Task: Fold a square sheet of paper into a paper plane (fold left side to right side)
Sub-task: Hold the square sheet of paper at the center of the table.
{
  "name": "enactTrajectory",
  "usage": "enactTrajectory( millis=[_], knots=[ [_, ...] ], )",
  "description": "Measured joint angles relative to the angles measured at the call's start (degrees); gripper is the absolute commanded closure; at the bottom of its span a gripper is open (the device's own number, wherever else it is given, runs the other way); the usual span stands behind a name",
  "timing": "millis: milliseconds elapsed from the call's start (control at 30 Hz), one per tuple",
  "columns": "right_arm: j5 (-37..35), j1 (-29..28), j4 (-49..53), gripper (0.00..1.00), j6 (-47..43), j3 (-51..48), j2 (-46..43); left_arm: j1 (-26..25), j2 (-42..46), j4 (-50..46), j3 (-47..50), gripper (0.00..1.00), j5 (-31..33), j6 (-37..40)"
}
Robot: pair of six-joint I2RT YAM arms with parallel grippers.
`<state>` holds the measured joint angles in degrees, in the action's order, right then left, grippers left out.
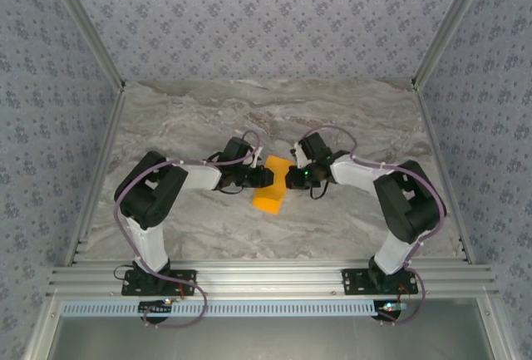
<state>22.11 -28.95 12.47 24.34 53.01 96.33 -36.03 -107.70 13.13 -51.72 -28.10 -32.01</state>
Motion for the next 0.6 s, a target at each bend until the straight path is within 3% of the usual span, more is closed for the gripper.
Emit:
enactTrajectory(
  millis=[167,600],
  knots=[
    [3.7,4.0,-1.7,0.96,0.2,1.9,-0.4,0.0,0.1,0.8,0.5,0.76,0.1,0.0],
    [7.0,2.6,-4.3,0.97,0.7,11.9,14.4,-0.1,0.3,1.0,0.7,0.76,0.5,0.0]
  ],
)
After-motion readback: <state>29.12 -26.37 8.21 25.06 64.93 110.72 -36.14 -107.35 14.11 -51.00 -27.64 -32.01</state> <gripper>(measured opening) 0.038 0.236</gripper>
